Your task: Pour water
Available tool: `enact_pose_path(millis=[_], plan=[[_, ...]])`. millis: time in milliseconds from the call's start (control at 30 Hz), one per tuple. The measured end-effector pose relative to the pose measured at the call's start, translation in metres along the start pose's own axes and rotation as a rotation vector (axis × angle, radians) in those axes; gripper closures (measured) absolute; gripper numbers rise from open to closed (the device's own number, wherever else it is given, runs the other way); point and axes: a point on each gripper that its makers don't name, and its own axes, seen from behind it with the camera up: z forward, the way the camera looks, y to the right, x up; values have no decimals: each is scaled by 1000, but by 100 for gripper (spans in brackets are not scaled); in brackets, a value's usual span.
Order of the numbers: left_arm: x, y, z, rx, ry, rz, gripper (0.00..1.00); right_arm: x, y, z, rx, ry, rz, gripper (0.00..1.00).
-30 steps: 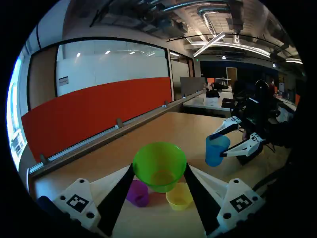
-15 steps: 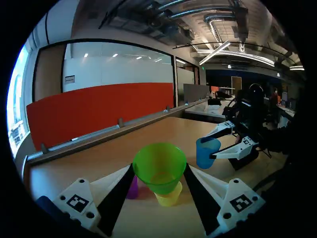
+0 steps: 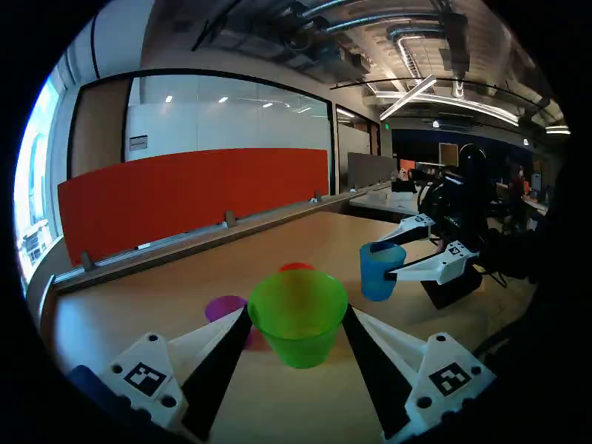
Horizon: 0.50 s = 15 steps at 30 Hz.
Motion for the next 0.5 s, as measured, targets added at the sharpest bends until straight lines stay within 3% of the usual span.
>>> enact_pose_path(millis=[200, 500], plan=[[-10, 7, -8, 16, -6, 10, 12, 0, -4, 0, 4, -2, -2, 8], [-20, 18, -17, 14, 7, -17, 12, 0, -13, 1, 13, -2, -4, 8]])
